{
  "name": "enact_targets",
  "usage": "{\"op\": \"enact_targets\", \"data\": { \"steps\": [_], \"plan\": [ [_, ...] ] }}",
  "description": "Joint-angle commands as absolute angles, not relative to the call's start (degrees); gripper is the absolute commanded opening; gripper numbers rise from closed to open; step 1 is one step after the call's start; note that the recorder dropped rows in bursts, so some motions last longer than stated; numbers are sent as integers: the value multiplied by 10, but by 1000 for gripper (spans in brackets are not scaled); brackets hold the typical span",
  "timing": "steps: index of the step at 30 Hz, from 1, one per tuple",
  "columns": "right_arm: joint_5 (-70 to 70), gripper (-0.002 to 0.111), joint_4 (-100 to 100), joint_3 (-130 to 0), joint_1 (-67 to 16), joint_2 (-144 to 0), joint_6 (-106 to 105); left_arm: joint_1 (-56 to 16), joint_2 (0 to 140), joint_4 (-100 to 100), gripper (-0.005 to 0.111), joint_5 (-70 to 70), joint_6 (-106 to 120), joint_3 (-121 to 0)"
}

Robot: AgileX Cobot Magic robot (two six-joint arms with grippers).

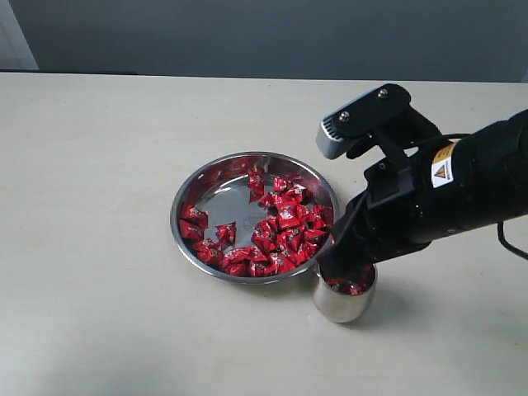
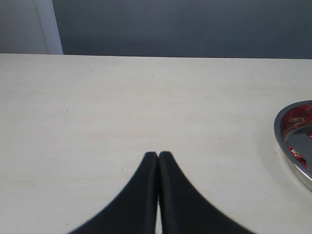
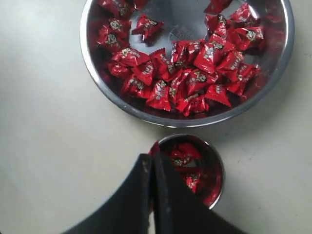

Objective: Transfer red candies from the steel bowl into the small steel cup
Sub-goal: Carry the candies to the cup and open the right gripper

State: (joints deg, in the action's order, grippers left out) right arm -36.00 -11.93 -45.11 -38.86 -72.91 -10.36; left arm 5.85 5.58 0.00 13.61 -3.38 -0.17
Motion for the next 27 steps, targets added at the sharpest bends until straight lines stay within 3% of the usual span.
{"op": "enact_targets", "data": {
  "steps": [1, 19, 27],
  "plan": [
    [-357, -1, -60, -447, -388, -755, -60, 56, 53, 0, 0, 133, -35, 0],
    [-338, -1, -43, -447, -388, -824, -53, 56, 53, 0, 0, 133, -35, 0],
    [-340, 35, -43, -447, -388, -824, -53, 56, 53, 0, 0, 133, -35, 0]
  ]
}}
